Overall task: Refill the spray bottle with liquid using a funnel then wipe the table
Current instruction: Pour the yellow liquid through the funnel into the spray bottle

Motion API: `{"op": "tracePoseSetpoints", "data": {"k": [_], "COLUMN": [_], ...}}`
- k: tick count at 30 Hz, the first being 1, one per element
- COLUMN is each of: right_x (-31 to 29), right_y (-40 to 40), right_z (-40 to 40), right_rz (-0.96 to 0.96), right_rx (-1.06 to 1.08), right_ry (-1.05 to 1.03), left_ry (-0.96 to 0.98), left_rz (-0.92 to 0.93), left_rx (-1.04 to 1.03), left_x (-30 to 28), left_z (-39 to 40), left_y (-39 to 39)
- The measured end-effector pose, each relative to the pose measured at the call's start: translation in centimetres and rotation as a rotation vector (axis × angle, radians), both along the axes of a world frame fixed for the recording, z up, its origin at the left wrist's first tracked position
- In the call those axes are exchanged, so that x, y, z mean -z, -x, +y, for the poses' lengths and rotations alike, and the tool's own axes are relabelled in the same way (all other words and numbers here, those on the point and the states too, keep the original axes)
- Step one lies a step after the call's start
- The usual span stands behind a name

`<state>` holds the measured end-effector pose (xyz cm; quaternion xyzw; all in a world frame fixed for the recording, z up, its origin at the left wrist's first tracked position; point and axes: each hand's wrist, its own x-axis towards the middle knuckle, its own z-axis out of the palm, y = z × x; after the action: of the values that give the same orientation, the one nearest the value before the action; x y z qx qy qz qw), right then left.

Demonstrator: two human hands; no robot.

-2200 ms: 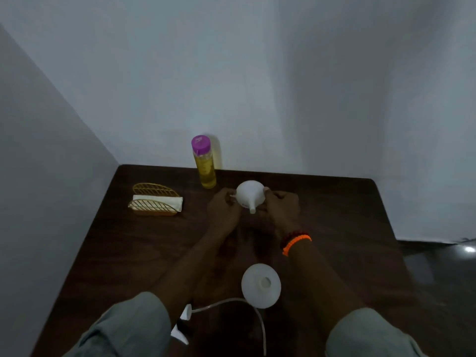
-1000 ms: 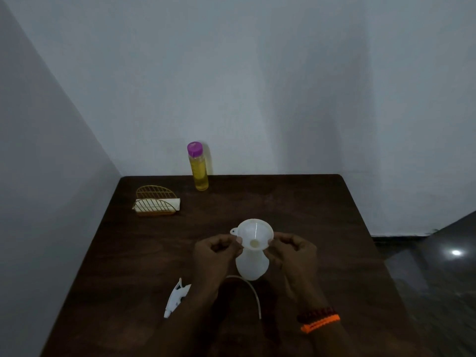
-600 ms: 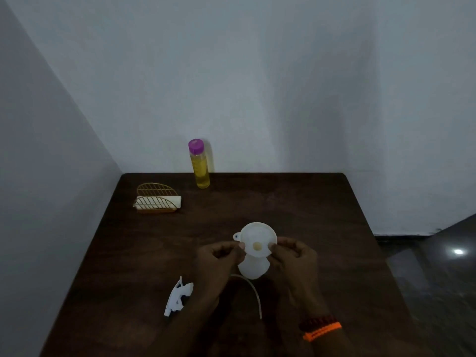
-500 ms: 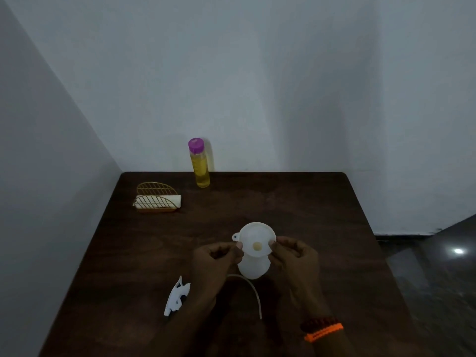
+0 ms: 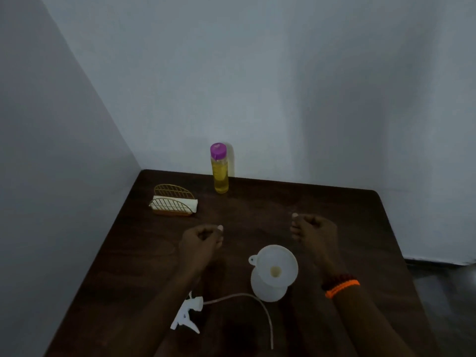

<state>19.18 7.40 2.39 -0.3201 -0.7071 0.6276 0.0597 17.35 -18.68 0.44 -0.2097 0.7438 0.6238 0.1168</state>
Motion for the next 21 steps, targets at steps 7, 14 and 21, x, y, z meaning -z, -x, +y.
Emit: {"op": "tracePoseSetpoints", "data": {"k": [7,14,21], "right_x": [1.9,2.9,3.5], "right_y": [9.4,16.2,22.6], "right_z": [-2.3,-6.2,-10.2], "right_rz": [-0.05,0.027,0.205], "right_rx": [-0.419,-0.709,-0.832], "right_ry": [-0.262,-0.417,-0.285], "left_ry": [0.335,0.395,0.301], "left_rz": [0.118,0.297,0.542], "left_rx": [0.053,0.111,0.187], "left_x": [0.6,0.0,-0.9], "left_z": [-0.1,0.5,1.3], "left_y": [8.4,13.6,18.5]}}
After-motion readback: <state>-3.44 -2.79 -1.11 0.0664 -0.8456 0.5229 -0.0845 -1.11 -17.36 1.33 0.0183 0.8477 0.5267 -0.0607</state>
